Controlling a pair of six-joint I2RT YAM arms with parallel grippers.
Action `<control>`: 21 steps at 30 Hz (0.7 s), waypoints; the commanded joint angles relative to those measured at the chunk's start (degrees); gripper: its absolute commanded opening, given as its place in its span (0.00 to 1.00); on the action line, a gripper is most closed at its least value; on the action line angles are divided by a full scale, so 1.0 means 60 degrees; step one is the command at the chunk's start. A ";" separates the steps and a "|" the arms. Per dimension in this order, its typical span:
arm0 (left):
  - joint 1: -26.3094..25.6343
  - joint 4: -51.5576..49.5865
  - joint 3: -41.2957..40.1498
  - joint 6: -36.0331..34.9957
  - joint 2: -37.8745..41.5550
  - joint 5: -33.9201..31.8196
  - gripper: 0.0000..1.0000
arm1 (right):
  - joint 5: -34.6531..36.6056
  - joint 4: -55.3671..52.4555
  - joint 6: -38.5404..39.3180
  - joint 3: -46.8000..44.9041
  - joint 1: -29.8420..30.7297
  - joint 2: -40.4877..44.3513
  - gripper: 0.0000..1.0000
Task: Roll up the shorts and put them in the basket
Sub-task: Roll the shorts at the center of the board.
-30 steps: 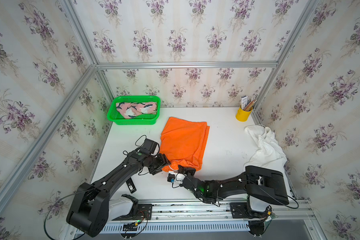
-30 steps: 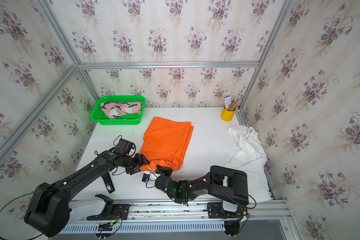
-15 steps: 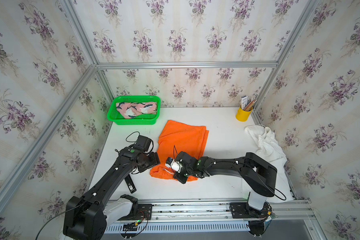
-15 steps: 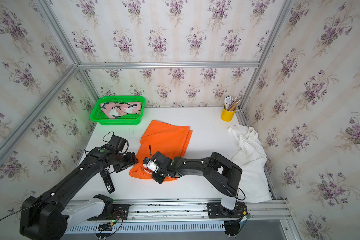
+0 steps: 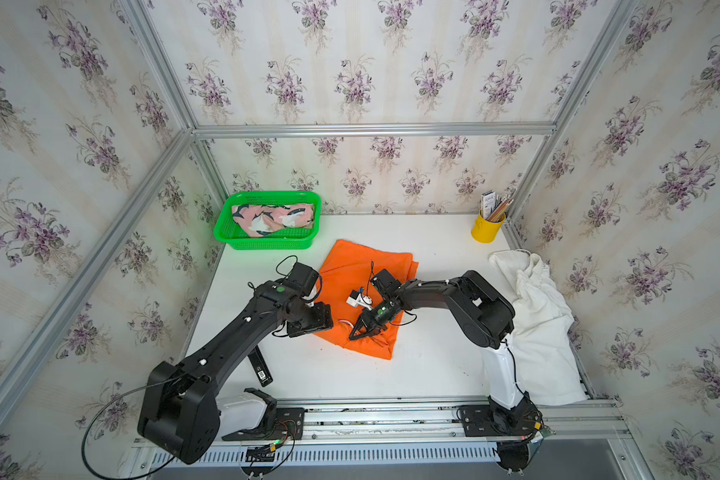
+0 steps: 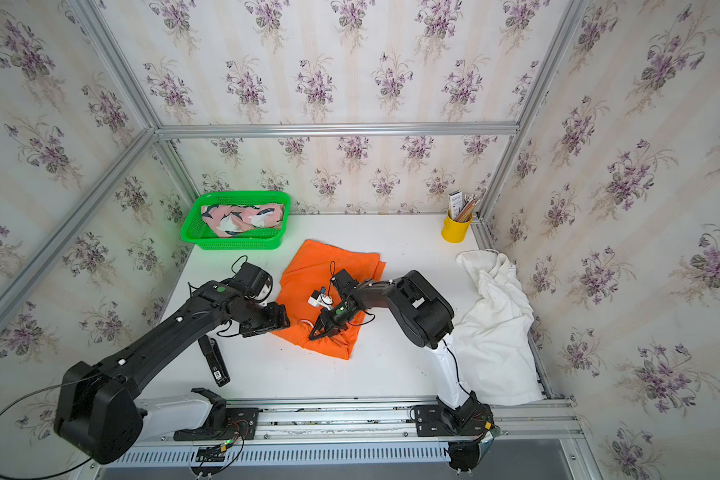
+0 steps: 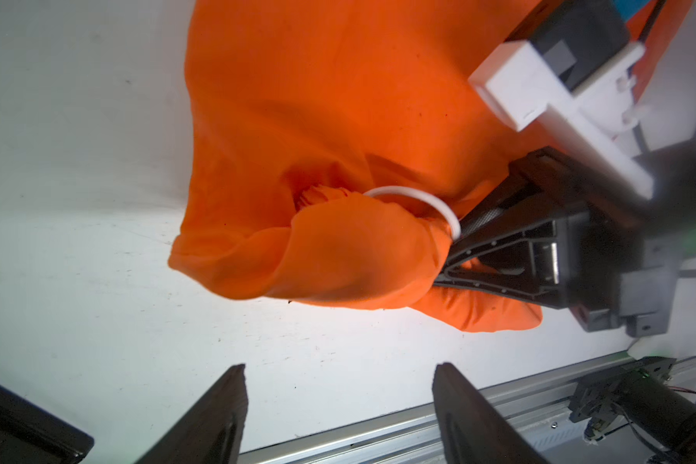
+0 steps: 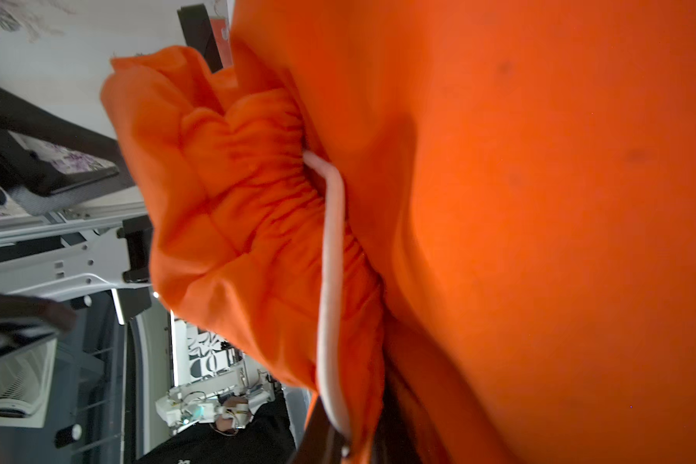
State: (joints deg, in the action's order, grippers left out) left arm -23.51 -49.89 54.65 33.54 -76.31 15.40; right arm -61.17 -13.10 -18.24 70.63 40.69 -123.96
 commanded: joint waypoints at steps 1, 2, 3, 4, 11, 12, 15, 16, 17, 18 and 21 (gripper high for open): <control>-0.0222 -0.0020 0.0436 -0.0456 -0.0869 -0.0435 0.75 | 0.1896 -0.0447 -0.0370 -0.0012 -0.0175 -0.0115 0.20; -0.0293 -0.0074 0.0713 -0.0620 -0.1382 -0.0592 0.74 | 0.1978 -0.0442 -0.0354 -0.0016 -0.0181 -0.0052 0.23; -0.0329 -0.0094 0.0945 -0.0773 -0.1731 -0.0707 0.72 | 0.1955 -0.0410 -0.0360 -0.0037 -0.0175 0.0008 0.27; -0.0343 -0.0065 0.1119 -0.0902 -0.2071 -0.0813 0.71 | 0.1973 -0.0408 -0.0359 -0.0089 -0.0175 0.0095 0.30; -0.0154 0.0051 0.1492 -0.1219 -0.3730 -0.1634 0.45 | 0.2869 -0.1047 0.0163 -0.0459 -0.0188 0.1256 0.40; -0.0154 0.0064 0.1488 -0.1252 -0.3878 -0.1696 0.42 | 0.2933 -0.1120 0.0209 -0.0547 -0.0187 0.1407 0.41; -0.0097 0.0117 0.1479 -0.1341 -0.4400 -0.1777 0.38 | 0.3050 -0.1285 0.0330 -0.0837 -0.0228 0.1800 0.41; -0.0081 0.0159 0.1457 -0.1349 -0.4524 -0.1748 0.37 | 0.3099 -0.1282 0.0330 -0.0944 -0.0247 0.1937 0.41; -0.0072 0.0192 0.1412 -0.1358 -0.4613 -0.1733 0.36 | 0.3189 -0.1258 0.0308 -0.1064 -0.0279 0.2055 0.41; -0.0054 0.0227 0.1374 -0.1369 -0.4660 -0.1722 0.36 | 0.3328 -0.1235 0.0301 -0.1173 -0.0302 0.2159 0.41; -0.0054 0.0317 0.1193 -0.1399 -0.4767 -0.1774 0.35 | 0.4112 -0.0967 0.0194 -0.1570 -0.0419 0.2525 0.35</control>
State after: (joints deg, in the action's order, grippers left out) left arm -24.10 -45.32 63.26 25.93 -103.33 11.40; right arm -43.97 -16.01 -17.76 62.83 38.70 -110.02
